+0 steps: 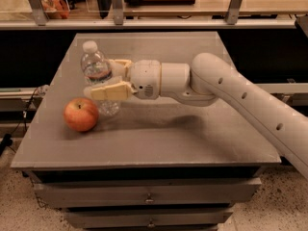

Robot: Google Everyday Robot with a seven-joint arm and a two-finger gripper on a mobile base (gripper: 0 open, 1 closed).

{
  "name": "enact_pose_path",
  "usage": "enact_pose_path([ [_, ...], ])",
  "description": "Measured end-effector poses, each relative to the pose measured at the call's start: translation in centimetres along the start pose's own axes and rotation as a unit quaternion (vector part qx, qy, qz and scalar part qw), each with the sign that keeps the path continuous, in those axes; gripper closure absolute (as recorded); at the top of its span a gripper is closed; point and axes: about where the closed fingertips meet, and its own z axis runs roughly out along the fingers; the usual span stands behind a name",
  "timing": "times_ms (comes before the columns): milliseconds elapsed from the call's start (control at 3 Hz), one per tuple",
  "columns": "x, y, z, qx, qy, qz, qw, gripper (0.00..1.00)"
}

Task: Move water bottle near apple

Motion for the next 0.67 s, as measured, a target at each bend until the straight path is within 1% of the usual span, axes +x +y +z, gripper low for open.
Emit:
enact_pose_path([
  [333,0.29,-0.03,0.01,0.001,0.002,0.002,1.0000,0.00],
  [667,0.47,-0.10,-0.09,0.004,0.005,0.003,1.0000,0.00],
])
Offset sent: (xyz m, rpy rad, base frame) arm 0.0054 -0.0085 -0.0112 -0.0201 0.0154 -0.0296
